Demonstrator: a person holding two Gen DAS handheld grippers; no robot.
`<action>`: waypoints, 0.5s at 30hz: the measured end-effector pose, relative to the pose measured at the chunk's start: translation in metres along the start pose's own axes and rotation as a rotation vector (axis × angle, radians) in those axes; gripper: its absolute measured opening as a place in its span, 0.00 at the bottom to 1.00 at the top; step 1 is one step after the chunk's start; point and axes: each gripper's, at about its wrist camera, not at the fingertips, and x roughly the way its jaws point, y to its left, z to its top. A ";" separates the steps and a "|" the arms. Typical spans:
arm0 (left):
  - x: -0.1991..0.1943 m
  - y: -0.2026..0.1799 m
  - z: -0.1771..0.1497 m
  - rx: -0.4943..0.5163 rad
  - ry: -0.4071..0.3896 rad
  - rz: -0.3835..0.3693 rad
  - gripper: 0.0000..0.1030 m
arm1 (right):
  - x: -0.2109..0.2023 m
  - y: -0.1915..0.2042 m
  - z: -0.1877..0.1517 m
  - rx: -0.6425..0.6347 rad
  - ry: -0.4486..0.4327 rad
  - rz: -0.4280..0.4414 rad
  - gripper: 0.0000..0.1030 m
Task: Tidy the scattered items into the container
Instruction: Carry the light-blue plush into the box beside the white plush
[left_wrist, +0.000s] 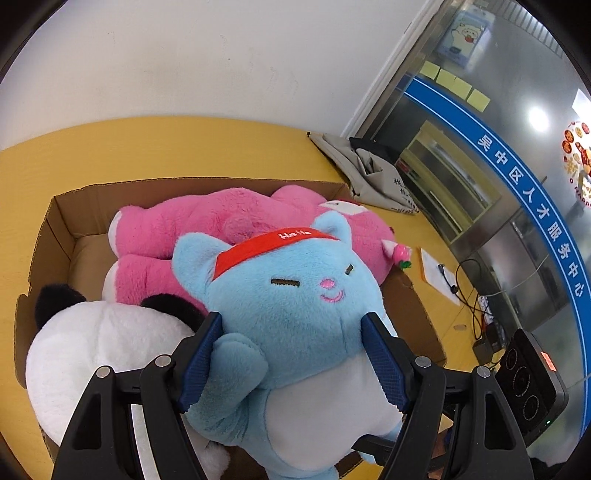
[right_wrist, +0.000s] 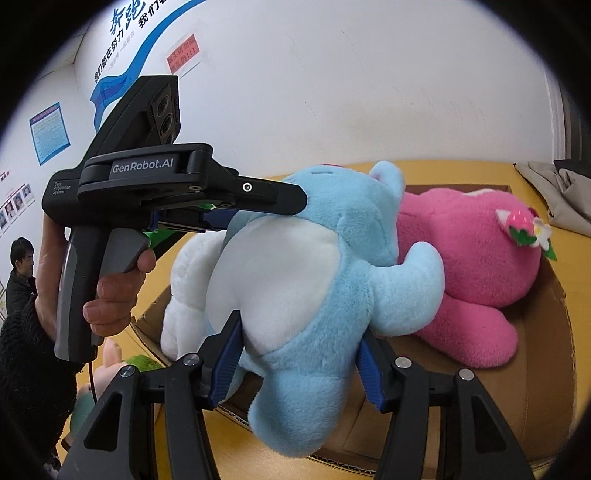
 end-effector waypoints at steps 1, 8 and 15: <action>0.001 -0.001 -0.001 -0.002 0.004 0.001 0.77 | 0.001 -0.002 -0.002 0.006 0.000 -0.002 0.54; 0.012 -0.009 -0.005 0.002 0.031 0.024 0.77 | 0.000 -0.008 -0.019 0.014 0.007 -0.028 0.54; 0.037 -0.012 -0.015 0.058 0.114 0.058 0.82 | 0.014 -0.007 -0.031 0.031 0.108 -0.101 0.58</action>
